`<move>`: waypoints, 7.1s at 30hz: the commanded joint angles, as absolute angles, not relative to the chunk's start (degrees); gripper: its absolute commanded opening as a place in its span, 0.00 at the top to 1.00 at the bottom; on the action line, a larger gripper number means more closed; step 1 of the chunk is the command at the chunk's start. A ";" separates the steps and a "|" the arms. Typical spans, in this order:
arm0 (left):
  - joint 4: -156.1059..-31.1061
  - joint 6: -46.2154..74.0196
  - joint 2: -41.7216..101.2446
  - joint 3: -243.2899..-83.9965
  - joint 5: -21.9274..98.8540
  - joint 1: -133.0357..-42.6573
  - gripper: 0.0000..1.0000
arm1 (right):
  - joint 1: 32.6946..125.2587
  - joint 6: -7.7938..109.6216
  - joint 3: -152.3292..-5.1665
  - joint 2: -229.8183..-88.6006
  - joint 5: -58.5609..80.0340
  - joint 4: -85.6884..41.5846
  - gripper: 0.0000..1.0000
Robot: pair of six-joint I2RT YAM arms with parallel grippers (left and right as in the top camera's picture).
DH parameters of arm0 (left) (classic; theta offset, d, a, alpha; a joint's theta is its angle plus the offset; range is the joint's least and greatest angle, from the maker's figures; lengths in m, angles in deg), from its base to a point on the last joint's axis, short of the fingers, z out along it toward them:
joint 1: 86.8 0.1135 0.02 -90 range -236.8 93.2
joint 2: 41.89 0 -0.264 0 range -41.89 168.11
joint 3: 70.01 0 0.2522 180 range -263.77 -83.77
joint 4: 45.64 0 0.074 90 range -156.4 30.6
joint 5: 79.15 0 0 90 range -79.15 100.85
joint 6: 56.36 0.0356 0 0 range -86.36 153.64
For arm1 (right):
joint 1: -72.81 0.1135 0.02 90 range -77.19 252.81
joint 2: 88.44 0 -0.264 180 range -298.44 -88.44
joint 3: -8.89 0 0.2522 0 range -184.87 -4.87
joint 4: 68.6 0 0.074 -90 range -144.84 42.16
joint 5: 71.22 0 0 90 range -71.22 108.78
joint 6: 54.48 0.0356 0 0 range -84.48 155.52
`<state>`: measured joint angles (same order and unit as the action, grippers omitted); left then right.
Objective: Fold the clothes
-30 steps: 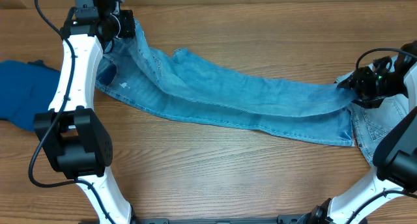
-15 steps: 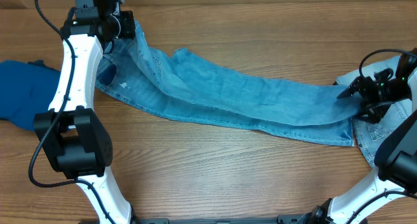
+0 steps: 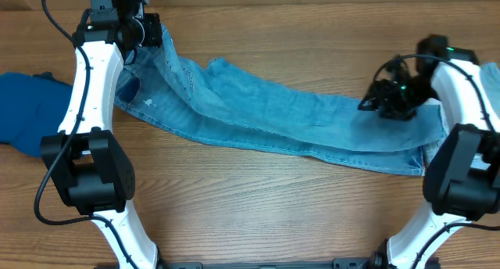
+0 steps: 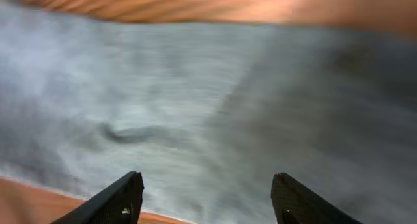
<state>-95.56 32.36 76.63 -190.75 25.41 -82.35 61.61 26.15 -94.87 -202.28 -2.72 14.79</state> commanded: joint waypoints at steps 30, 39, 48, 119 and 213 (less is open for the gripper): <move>-95.52 33.50 75.96 -191.62 25.72 -82.98 0.96 | 106.79 17.32 -79.15 -194.93 28.63 0.49 0.30; -95.58 33.47 74.86 -191.62 25.92 -82.96 0.96 | 97.76 22.06 -78.76 -193.19 28.30 -3.72 0.96; -105.31 33.47 52.90 -191.62 24.72 -82.98 0.96 | 97.96 23.66 -82.43 -170.28 27.73 4.21 0.96; -136.92 35.18 68.61 -212.87 17.09 -82.96 0.96 | 82.77 30.43 -96.42 -187.09 28.78 4.71 0.96; -126.60 15.86 102.58 -201.70 11.49 -78.59 0.96 | 61.59 35.55 -92.70 -193.14 13.68 -8.45 0.08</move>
